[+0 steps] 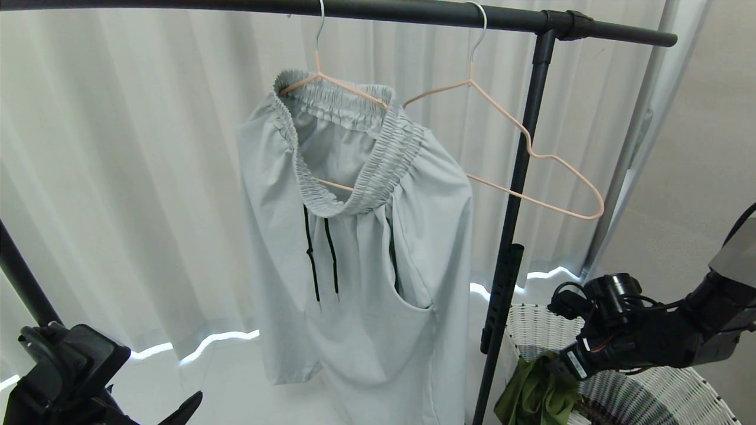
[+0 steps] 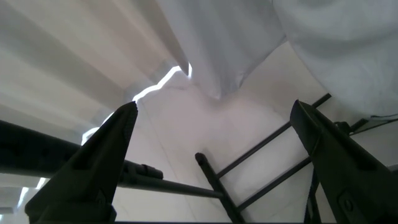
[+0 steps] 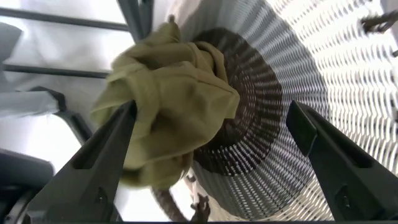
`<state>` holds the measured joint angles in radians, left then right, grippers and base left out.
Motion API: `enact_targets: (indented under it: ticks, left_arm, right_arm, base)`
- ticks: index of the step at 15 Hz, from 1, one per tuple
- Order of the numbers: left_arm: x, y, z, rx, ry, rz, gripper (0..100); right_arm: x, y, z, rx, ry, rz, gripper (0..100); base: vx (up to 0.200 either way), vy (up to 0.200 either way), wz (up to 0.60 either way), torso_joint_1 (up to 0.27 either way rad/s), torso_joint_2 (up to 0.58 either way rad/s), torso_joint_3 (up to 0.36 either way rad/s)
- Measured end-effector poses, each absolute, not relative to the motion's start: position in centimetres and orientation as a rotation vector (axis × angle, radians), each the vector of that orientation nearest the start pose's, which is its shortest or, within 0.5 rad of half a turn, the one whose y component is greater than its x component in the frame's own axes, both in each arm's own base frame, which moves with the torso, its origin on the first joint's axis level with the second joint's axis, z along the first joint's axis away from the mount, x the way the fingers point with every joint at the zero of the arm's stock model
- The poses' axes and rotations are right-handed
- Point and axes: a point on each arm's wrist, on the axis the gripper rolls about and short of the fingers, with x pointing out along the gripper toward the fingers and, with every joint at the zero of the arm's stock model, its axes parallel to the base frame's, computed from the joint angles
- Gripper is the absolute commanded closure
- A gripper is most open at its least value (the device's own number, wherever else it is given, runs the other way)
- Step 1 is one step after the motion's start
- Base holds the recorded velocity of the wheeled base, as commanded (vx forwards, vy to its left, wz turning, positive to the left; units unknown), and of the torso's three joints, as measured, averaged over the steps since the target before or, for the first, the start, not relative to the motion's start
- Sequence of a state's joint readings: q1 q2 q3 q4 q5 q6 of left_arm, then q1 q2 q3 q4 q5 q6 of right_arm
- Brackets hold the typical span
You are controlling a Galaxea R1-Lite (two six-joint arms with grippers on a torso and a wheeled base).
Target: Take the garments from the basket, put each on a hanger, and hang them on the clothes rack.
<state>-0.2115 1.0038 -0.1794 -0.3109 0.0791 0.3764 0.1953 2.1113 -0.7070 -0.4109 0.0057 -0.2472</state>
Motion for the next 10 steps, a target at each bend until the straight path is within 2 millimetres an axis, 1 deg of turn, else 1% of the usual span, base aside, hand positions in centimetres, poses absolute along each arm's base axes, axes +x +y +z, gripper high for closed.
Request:
enact_targets:
  ticks: [5,6,10]
  left_arm:
    - [9.85,-1.94,12.39,0.445,0.483,-0.226,0]
    - [9.85,-1.94,12.40,0.445,0.482,-0.226,0]
    - [9.83,-1.95,12.39,0.441,0.482,-0.226,0]
  right_arm:
    - [32.10,6.32,0.60,-0.318,0.956,0.299,0]
    - [32.09,6.33,0.52,-0.318,0.959,0.300,100]
    - [32.03,6.32,0.58,-0.315,0.958,0.298,100]
  base:
    - [0.000,0.000,0.00,0.000,0.00,0.000]
    - [0.000,0.000,0.00,0.000,0.00,0.000]
    - [0.000,0.000,0.00,0.000,0.00,0.000]
